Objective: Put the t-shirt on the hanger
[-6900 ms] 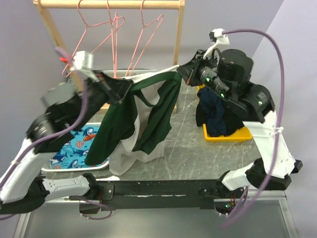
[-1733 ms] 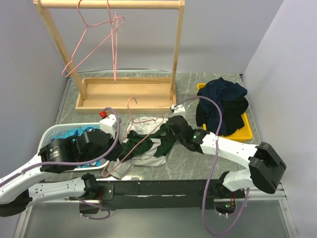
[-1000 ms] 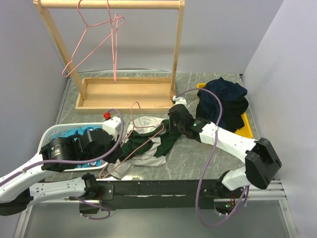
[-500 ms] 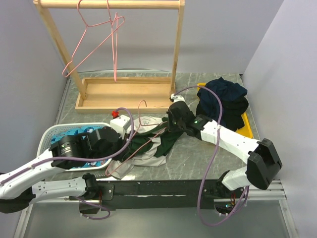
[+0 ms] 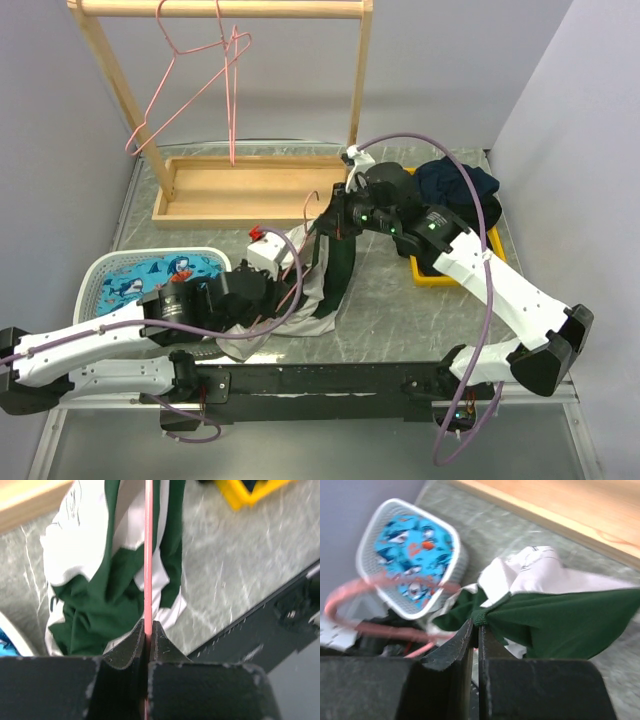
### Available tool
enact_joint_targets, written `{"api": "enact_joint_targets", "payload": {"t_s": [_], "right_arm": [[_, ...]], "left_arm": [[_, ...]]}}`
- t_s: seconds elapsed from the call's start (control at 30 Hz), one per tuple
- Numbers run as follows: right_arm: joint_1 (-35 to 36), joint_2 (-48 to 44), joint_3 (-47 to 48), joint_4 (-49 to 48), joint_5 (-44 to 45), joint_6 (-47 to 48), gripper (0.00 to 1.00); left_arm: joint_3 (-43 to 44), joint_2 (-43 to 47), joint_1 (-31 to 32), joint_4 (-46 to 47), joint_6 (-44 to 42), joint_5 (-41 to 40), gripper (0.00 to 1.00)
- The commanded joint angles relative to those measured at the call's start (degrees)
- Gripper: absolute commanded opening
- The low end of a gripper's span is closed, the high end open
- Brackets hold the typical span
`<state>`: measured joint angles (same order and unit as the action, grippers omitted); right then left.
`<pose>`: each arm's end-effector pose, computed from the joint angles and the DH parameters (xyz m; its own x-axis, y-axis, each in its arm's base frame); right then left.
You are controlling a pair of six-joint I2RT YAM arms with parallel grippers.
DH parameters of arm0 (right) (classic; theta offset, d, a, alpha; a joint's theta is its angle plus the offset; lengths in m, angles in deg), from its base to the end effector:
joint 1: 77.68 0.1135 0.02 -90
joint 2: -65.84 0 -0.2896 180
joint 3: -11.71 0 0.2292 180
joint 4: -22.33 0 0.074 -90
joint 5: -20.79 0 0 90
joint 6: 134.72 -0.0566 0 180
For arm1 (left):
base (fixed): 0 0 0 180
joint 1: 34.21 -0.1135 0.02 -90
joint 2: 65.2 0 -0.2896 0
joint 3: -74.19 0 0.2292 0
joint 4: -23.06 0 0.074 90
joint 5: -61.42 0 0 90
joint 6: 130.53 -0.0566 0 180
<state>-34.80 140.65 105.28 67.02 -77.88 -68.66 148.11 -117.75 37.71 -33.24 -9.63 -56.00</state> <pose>0.1979 0.1954 0.4099 -0.6061 -0.0154 -0.7952 -0.5756 0.6985 0.4252 0.0742 -0.1433 0.3558 -0.5256 0.1413 -0.8389 0.5323 0.8239 -0.1948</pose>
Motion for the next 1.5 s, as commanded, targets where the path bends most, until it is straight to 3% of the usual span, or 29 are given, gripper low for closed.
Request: {"api": "enact_joint_targets", "payload": {"t_s": [0.0,0.13,0.3,0.4,0.43,0.53,0.63,0.7,0.83,1.1,1.3,1.47], "right_arm": [[1.68,-1.24,5.19,0.36,-8.82,0.04,0.0],[9.75,-0.45,9.67,3.09,-7.33,1.35,0.0],[10.13,-2.03,2.4,0.98,-2.59,1.35,0.21],[10.13,-3.95,-4.63,-2.26,-1.01,1.01,0.37],[10.13,-4.66,-8.13,-4.1,0.3,0.74,0.51],[10.13,-9.05,-15.16,-7.44,5.32,0.3,0.75],[9.6,-13.53,-21.84,-10.25,13.22,-1.1,0.84],[6.72,-15.99,-25.81,-12.8,14.56,-3.65,0.84],[3.62,-14.7,-33.12,-22.03,9.89,-7.16,0.73],[7.05,-6.27,-34.53,-31.62,17.27,-16.92,0.65],[8.72,1.91,-31.99,-33.91,23.16,-21.67,0.67],[9.25,8.68,-27.94,-31.54,26.24,-23.34,0.62]], "left_arm": [[-2.57,3.51,0.76,13.69,1.53,-6.76,0.01],[-6.43,6.41,1.03,19.31,2.24,-9.05,0.01],[-12.58,14.13,1.29,28.7,3.82,-11.51,0.01],[-19.7,19.23,1.47,35.83,3.56,-11.95,0.01],[-22.5,20.03,1.56,39.33,3.38,-12.3,0.01],[-25.25,21.35,1.64,43.03,2.33,-13.36,0.01],[-26.48,21.35,1.73,44.9,1.54,-13.54,0.01],[-26.49,21.18,1.82,44.9,1.54,-14.24,0.01],[-26.31,21.18,2.0,44.55,1.27,-15.73,0.01],[-25.34,18.01,1.91,45.34,1.27,-16.53,0.01],[-25.6,17.31,1.91,47.01,1.45,-17.67,0.01],[-25.52,16.7,1.91,49.38,1.1,-18.99,0.01]]}}
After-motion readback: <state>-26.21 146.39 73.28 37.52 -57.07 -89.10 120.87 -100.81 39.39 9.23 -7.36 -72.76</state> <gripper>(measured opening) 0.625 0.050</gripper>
